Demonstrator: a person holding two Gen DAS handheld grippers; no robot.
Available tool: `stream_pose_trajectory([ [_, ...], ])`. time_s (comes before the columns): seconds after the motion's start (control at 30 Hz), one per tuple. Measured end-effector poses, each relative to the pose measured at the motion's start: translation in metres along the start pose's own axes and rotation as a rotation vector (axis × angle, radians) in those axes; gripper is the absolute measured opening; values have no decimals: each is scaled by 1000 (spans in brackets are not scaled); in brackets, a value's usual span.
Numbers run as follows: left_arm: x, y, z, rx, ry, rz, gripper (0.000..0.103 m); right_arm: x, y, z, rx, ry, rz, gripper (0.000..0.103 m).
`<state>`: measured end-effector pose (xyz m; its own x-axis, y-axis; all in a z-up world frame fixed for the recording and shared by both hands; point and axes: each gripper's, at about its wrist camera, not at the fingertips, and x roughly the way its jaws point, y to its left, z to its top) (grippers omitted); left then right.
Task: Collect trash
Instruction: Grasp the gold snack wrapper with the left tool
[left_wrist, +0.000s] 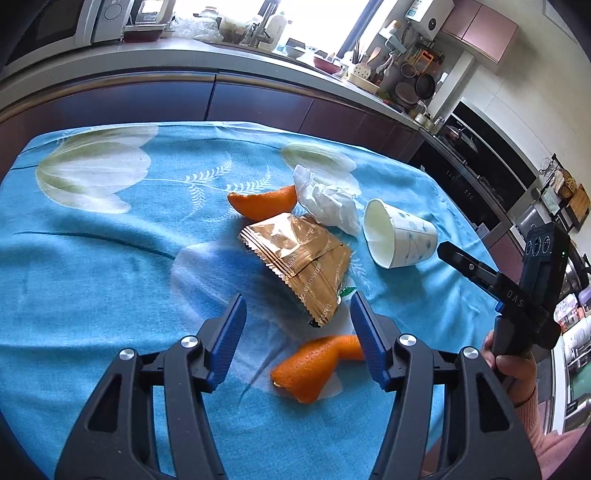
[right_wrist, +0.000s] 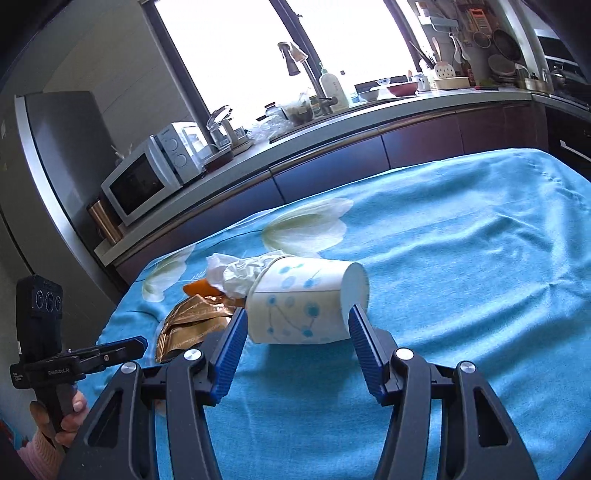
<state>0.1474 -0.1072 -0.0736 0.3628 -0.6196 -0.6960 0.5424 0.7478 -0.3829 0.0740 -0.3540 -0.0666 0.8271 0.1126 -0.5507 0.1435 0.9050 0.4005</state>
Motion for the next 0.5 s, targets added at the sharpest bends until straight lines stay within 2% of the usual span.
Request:
stream_pose_trajectory([
  [0.17, 20, 0, 9, -22, 45, -5, 58, 12, -16, 5, 51, 25, 22, 55],
  [0.33, 36, 3, 17, -55, 82, -22, 53, 20, -20, 9, 81, 53, 59, 54],
  [0.5, 43, 4, 20, -70, 96, -44, 35, 27, -19, 10, 85, 74, 66, 41],
])
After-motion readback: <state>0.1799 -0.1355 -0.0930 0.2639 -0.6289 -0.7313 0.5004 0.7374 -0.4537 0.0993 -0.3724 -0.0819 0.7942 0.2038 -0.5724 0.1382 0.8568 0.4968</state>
